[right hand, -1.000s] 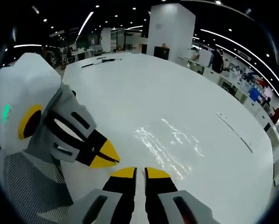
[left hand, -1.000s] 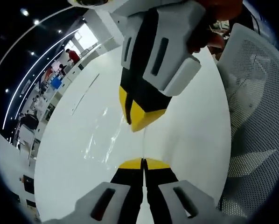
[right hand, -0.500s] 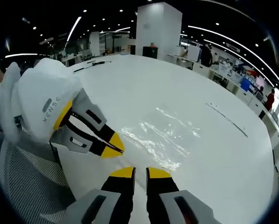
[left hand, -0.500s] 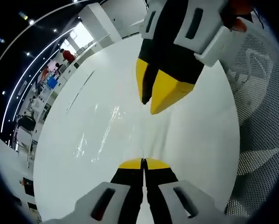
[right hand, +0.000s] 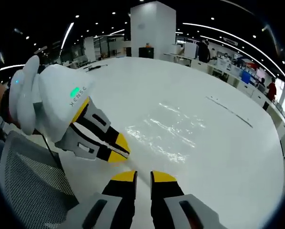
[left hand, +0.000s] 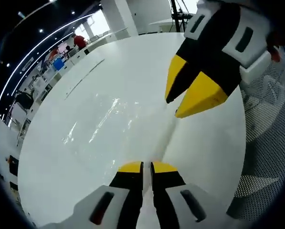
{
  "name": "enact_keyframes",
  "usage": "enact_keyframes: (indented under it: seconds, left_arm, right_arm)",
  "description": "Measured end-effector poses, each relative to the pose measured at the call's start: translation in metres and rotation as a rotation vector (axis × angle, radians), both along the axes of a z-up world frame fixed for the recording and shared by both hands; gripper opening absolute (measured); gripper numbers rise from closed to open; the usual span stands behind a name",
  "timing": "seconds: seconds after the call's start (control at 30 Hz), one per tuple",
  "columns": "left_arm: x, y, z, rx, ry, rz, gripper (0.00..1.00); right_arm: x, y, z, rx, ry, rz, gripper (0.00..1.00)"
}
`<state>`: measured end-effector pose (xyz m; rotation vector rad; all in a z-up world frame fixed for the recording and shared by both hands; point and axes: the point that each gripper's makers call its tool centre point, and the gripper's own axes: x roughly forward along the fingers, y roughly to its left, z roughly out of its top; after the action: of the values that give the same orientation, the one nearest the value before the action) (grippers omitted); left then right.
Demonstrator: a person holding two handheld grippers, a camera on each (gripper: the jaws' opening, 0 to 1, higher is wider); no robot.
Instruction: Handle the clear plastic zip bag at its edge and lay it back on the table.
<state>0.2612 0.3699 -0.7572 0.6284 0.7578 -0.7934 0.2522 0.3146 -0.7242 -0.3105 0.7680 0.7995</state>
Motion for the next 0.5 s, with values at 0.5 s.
enact_keyframes:
  seconds: [0.5]
  left_arm:
    - [0.004, 0.029, 0.017, -0.159, 0.003, 0.217, 0.17]
  right_arm:
    - [0.006, 0.005, -0.002, 0.056, 0.033, -0.058, 0.14]
